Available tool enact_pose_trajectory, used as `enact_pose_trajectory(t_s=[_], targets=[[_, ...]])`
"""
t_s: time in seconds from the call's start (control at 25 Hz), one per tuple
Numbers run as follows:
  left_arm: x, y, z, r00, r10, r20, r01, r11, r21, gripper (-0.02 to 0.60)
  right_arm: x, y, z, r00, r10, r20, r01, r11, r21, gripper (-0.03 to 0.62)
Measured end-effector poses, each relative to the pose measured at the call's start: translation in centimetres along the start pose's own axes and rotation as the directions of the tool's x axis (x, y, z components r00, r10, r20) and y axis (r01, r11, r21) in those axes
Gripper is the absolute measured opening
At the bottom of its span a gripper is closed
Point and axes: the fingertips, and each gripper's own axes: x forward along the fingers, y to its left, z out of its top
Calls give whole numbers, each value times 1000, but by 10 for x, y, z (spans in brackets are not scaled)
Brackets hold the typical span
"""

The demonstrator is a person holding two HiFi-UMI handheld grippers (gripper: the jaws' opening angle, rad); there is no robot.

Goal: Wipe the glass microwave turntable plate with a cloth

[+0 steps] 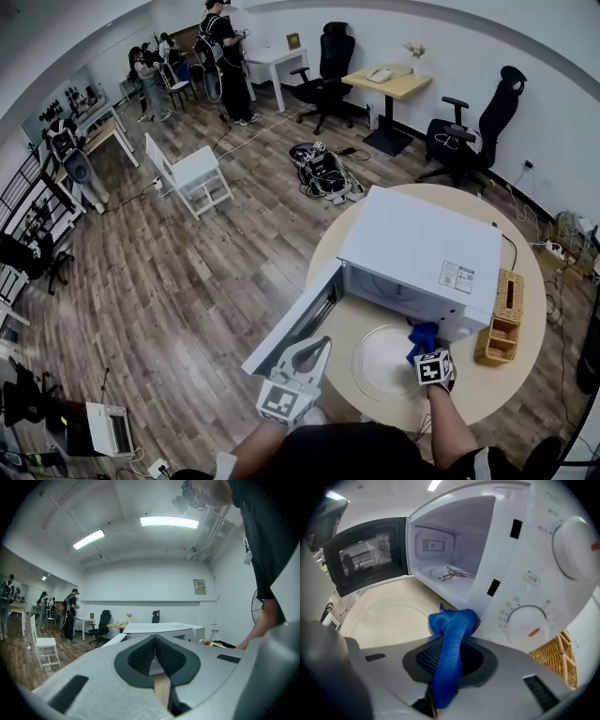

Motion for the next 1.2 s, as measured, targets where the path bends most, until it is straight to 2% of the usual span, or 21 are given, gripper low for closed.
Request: enact_pose_trajectory(t_s=[0.12,0.32,0.6,0.72,0.88,1.04,1.2], targets=[[-1,0,-3,1000,3,-11,-3,1000,-13,6,-5,14,12,998,25,54,-25,1000,0,64],[-4,4,-4,1000,7,-7,-7,1000,4,6,-18,82,50,973,171,155,-163,984,-67,64],[-11,6,-10,999,22,-24,-22,1000,-17,6,-31,173,67,917,363,162,-332,924,-191,66],[-12,7,-16,999,24,-29,-24,1000,-8,6,-28,198,58,900,421,114,-393,896,-206,66],[-12,7,-18,999,23,-36,-24,1000,-8,6,-16,207,43,903,427,42,-409,887,-216,63],[-13,6,-17,999,21,-40,-21,1000,-5,6,-14,199,43,913,405,45,-390,901,-192,63],[-10,3,-21,999,9,-52,-10,1000,-17,6,-10,177,41,937,344,59,-333,932,-146,63]])
